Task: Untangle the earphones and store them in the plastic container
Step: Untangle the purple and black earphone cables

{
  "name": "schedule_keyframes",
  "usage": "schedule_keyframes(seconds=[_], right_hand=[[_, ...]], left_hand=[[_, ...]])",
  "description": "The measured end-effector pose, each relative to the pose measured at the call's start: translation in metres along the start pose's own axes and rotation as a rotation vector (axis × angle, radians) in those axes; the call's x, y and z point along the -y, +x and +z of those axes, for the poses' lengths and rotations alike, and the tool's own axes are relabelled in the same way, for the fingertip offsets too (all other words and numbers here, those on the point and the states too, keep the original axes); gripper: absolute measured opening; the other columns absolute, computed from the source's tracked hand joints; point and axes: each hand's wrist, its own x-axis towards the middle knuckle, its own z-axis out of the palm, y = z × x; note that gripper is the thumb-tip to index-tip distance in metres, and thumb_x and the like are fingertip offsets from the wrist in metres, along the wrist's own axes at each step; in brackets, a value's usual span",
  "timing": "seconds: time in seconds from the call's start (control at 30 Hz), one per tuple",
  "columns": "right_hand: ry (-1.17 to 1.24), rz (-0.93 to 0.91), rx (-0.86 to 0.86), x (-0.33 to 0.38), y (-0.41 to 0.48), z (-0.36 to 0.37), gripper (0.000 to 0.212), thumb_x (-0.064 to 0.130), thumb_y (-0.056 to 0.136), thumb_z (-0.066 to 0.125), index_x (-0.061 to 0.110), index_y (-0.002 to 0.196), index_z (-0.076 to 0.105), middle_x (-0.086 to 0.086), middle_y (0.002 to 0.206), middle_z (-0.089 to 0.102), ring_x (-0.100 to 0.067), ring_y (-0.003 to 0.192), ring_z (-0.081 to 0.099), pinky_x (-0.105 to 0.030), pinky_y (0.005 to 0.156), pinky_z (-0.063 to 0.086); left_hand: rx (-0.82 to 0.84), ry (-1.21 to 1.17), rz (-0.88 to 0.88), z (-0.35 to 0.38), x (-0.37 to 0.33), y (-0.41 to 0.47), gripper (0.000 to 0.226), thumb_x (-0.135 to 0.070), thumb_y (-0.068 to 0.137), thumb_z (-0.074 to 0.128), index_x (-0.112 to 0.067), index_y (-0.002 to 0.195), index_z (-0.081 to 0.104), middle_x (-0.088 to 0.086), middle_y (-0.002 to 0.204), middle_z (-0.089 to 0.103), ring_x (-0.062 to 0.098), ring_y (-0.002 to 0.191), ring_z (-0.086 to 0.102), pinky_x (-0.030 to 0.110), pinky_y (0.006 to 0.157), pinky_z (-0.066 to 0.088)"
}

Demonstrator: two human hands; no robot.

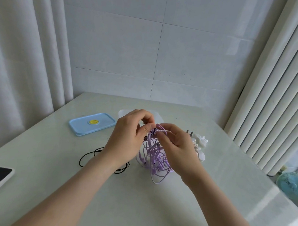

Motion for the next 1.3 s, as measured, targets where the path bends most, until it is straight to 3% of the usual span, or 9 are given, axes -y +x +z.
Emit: schedule_keyframes(seconds=[0.1, 0.23, 0.47, 0.6, 0.83, 0.97, 1.07, 1.2, 1.3], right_hand=[[0.097, 0.048, 0.034, 0.002, -0.002, 0.001, 0.014, 0.021, 0.107, 0.06, 0.02, 0.113, 0.073, 0.002, 0.101, 0.08, -0.016, 0.101, 0.074, -0.031, 0.088, 0.057], [0.212, 0.1, -0.026, 0.001, -0.001, 0.001, 0.009, 0.019, 0.103, 0.067, 0.014, 0.109, 0.072, -0.007, 0.096, 0.081, -0.02, 0.08, 0.068, -0.024, 0.072, 0.055], [0.334, 0.183, -0.136, -0.003, 0.002, -0.005, 0.013, 0.022, 0.094, 0.079, 0.015, 0.104, 0.079, -0.013, 0.1, 0.08, -0.021, 0.08, 0.068, -0.04, 0.085, 0.058], [0.277, 0.111, -0.155, -0.003, 0.003, -0.004, 0.008, 0.017, 0.093, 0.08, 0.015, 0.101, 0.081, -0.007, 0.095, 0.081, -0.017, 0.084, 0.073, -0.028, 0.079, 0.06], [-0.092, -0.113, -0.23, -0.006, 0.006, -0.003, 0.012, 0.019, 0.096, 0.076, 0.029, 0.095, 0.081, 0.018, 0.084, 0.079, -0.004, 0.079, 0.073, -0.025, 0.074, 0.054], [-0.201, -0.138, -0.217, -0.008, 0.006, -0.001, 0.019, 0.014, 0.102, 0.067, 0.028, 0.099, 0.081, 0.021, 0.082, 0.077, 0.002, 0.064, 0.063, -0.009, 0.063, 0.04], [-0.191, -0.127, -0.179, -0.007, 0.007, -0.002, 0.024, 0.011, 0.103, 0.064, 0.029, 0.098, 0.079, 0.022, 0.083, 0.076, 0.001, 0.07, 0.067, -0.011, 0.064, 0.043], [-0.262, -0.14, -0.221, -0.009, 0.007, 0.0, 0.016, 0.02, 0.103, 0.065, 0.028, 0.104, 0.079, 0.024, 0.088, 0.077, -0.001, 0.084, 0.072, -0.022, 0.075, 0.052], [-0.201, -0.137, -0.243, -0.009, 0.006, 0.001, 0.015, 0.03, 0.097, 0.074, 0.028, 0.111, 0.079, 0.021, 0.092, 0.078, 0.0, 0.095, 0.072, -0.019, 0.082, 0.052]], left_hand=[[0.019, -0.065, -0.051, 0.001, 0.001, -0.001, 0.008, -0.015, 0.101, 0.07, -0.019, 0.094, 0.067, -0.015, 0.086, 0.067, 0.014, 0.053, 0.05, 0.016, 0.056, 0.038], [-0.004, -0.087, -0.085, 0.001, 0.005, 0.0, 0.009, -0.018, 0.101, 0.071, -0.022, 0.095, 0.065, -0.016, 0.087, 0.069, 0.015, 0.058, 0.057, 0.017, 0.058, 0.042], [-0.01, -0.12, -0.121, 0.003, 0.01, -0.001, 0.012, -0.025, 0.097, 0.074, -0.028, 0.092, 0.064, -0.015, 0.086, 0.073, 0.023, 0.058, 0.059, 0.034, 0.06, 0.051], [0.017, -0.088, -0.12, 0.001, 0.005, -0.004, 0.019, -0.031, 0.09, 0.081, -0.034, 0.098, 0.064, -0.016, 0.089, 0.074, 0.014, 0.05, 0.036, 0.023, 0.051, 0.04], [0.028, -0.108, -0.164, 0.001, -0.001, -0.002, 0.007, -0.03, 0.089, 0.084, -0.029, 0.091, 0.077, -0.026, 0.077, 0.072, 0.011, 0.044, 0.041, 0.019, 0.05, 0.037], [0.077, -0.276, -0.273, 0.001, 0.002, 0.0, 0.004, -0.024, 0.092, 0.082, -0.027, 0.094, 0.08, -0.01, 0.088, 0.08, 0.024, 0.081, 0.075, 0.049, 0.084, 0.061], [0.096, -0.361, -0.368, 0.001, 0.003, -0.001, 0.005, -0.016, 0.092, 0.081, -0.02, 0.096, 0.08, -0.004, 0.09, 0.081, 0.013, 0.091, 0.078, 0.036, 0.093, 0.061], [0.074, -0.457, -0.47, 0.003, 0.001, -0.002, 0.006, -0.014, 0.092, 0.081, -0.015, 0.097, 0.079, 0.001, 0.091, 0.082, 0.014, 0.093, 0.078, 0.024, 0.089, 0.058], [0.022, -0.456, -0.512, 0.004, -0.001, -0.001, 0.006, -0.019, 0.092, 0.081, -0.016, 0.096, 0.078, -0.001, 0.091, 0.082, 0.012, 0.093, 0.077, 0.019, 0.086, 0.056]])
